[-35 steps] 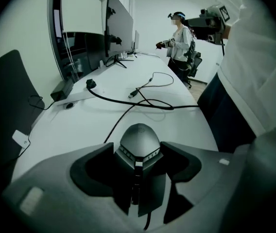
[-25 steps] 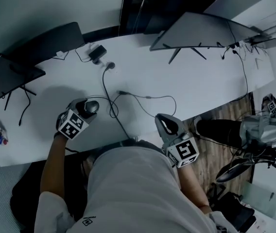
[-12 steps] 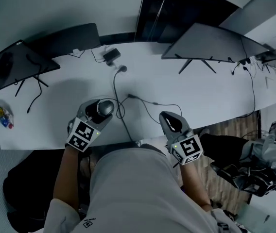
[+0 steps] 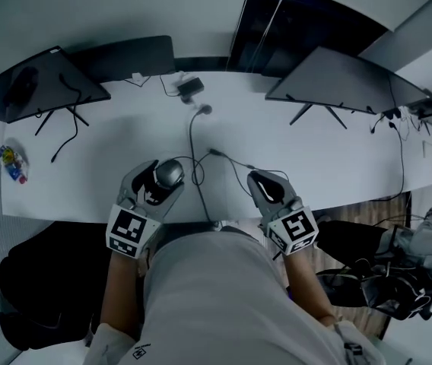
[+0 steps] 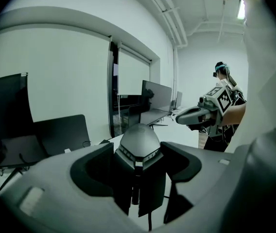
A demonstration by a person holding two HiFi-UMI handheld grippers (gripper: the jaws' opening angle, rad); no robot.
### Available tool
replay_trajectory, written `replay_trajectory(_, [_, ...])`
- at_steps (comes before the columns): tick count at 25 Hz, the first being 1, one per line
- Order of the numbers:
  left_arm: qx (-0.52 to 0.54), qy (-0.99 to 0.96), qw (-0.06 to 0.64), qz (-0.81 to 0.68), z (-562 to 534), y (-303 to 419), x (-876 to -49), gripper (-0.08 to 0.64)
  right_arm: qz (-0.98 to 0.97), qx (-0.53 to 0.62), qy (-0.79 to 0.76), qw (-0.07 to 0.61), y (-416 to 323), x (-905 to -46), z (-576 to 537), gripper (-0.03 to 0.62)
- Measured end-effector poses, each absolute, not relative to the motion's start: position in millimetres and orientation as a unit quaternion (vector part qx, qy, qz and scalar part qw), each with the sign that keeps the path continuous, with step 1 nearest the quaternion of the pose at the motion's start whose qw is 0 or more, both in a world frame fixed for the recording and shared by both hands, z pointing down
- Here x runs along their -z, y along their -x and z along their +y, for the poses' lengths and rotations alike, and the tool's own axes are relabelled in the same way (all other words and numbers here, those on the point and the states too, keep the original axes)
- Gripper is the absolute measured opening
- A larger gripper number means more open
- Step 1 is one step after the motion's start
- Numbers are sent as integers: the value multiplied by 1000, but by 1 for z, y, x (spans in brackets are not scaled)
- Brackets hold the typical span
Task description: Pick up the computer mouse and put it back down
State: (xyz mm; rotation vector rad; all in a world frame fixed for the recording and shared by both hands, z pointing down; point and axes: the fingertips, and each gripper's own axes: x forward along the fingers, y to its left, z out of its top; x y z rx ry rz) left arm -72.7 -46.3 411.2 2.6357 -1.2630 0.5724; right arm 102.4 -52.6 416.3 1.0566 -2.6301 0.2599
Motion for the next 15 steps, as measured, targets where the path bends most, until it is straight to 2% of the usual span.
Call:
replay_trajectory(9, [-148,-863,86,-475,-24,88,-391,308,-932,-78,-326,139,-70,-404,-50,23])
replay_trajectory(15, [-124,-853,115,-493,-22,102,-393,308,-936,-77,-314,138,-57,-402,-50,23])
